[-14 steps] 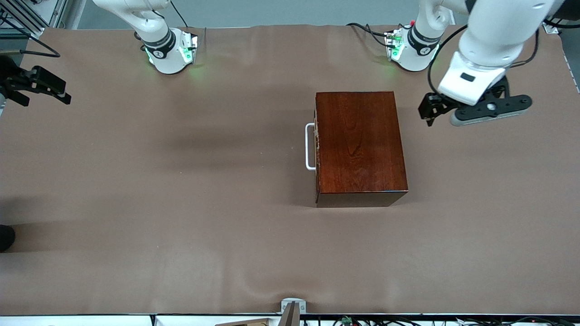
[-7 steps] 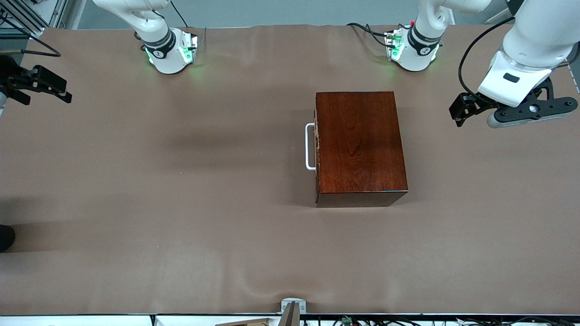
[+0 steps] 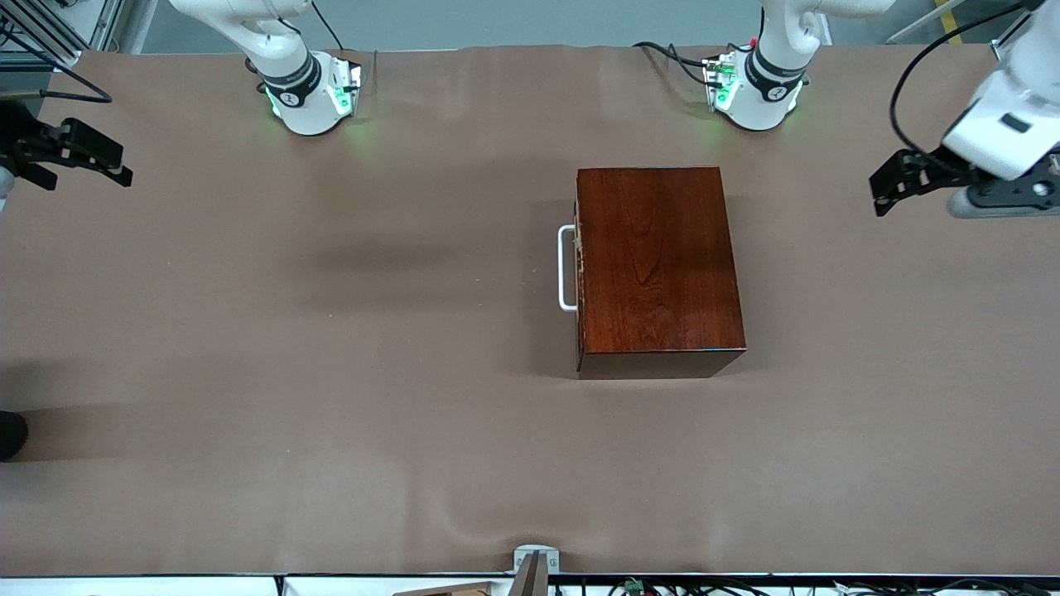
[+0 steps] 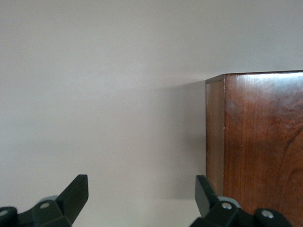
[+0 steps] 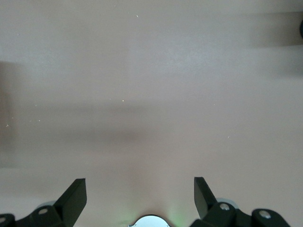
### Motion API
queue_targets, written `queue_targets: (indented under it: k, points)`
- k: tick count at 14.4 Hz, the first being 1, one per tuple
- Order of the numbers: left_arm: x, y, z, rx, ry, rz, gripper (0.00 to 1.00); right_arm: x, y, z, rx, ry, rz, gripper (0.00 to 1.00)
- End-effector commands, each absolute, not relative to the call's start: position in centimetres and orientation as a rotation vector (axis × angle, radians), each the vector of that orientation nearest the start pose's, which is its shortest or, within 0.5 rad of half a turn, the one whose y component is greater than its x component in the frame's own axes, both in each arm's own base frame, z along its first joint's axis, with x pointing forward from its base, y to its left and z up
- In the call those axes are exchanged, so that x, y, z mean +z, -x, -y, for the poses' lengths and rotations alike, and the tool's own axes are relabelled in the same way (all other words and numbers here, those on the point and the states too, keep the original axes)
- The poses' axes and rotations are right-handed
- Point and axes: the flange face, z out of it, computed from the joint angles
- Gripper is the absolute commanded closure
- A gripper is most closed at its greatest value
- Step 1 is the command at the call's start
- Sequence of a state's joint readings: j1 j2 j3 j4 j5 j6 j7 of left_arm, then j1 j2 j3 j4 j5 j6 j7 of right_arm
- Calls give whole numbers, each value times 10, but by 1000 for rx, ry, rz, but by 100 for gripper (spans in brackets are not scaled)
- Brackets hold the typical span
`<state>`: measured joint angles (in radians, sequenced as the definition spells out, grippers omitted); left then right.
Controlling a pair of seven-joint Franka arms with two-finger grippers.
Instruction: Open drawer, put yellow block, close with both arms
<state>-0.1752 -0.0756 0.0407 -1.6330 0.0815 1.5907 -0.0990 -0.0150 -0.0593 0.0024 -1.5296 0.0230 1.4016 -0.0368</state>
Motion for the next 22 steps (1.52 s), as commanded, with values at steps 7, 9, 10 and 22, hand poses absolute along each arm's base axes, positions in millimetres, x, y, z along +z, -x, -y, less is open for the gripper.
queue_targets:
  k: [7,9,10,22]
  points:
    - [654,-500,79,-6,3124,-92,0,663,-515,7,112,3127,57,0]
    - [661,-498,76,5,3146,-78,0,663,-514,8,122,3126,53,0]
    - [668,-500,73,7,3149,-75,0,662,-514,9,124,3126,50,0]
    - [676,-509,67,2,3112,-59,0,663,-514,9,124,3126,50,0]
